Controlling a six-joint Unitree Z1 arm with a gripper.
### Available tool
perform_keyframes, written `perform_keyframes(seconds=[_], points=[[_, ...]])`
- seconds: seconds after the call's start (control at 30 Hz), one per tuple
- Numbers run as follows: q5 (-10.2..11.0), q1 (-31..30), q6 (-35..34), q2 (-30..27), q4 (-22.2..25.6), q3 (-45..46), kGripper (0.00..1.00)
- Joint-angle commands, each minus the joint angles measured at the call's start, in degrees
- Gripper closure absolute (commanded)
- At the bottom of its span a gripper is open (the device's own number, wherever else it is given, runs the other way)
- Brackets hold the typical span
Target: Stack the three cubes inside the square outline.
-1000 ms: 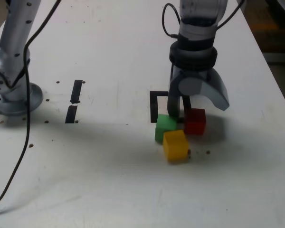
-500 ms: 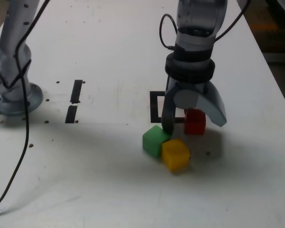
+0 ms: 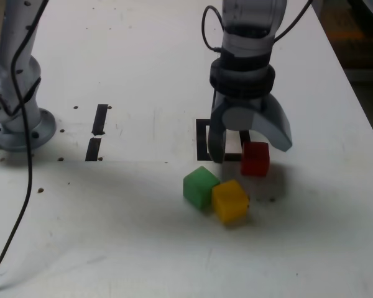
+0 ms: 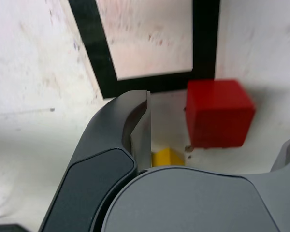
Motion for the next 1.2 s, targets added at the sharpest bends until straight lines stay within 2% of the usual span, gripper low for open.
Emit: perform_keyframes(seconds=[0.0,0.13,0.27,0.8,1.17], points=[[1.6,0.3,0.0,-0.3,1.0,-0.5,0.05],[4.4,0.5,0.8,0.1,4.0,-1.4,0.06],[5.8,0.5,2.4,0.8,6.4,-2.2,0.06],[8.6,-1.3,4.3,3.1,7.3,-6.6,0.04],[8.6,-3.9,3.8,5.6,8.6,-9.4,0.02]])
